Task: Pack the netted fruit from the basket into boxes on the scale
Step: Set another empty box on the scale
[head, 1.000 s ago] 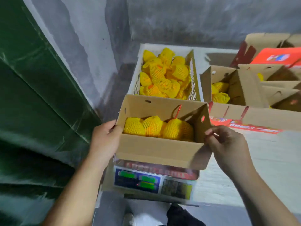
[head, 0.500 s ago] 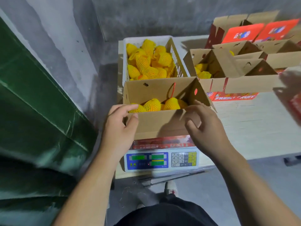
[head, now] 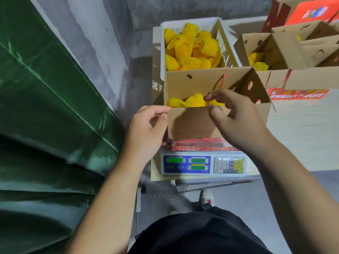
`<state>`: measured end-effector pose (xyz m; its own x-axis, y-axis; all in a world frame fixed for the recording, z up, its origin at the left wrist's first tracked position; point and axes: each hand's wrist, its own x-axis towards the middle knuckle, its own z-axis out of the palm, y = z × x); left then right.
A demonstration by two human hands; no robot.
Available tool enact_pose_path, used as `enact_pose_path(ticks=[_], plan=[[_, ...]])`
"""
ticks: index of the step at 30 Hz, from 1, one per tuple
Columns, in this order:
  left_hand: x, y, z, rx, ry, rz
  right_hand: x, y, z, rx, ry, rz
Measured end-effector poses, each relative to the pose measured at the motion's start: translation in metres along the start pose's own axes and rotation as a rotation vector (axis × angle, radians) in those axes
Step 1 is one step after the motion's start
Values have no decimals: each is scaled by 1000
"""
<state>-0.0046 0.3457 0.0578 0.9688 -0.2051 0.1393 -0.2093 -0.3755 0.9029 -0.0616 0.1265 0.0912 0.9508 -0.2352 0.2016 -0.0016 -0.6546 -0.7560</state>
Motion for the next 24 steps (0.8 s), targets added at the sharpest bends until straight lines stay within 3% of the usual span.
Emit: enact_pose_path(ticks=[5,11,18,24], plan=[[25,8,7,4,-11,33,25,10,-9,-8,6,-18],[113,36,25,119,-147,129,106,30,-44,-122,-65,-45],[241,32,76,286,-358,-23,260,114,-50,-405,-265,-13],[330,-16,126,495,-352,-181,359,203,-13,-671,-405,14]])
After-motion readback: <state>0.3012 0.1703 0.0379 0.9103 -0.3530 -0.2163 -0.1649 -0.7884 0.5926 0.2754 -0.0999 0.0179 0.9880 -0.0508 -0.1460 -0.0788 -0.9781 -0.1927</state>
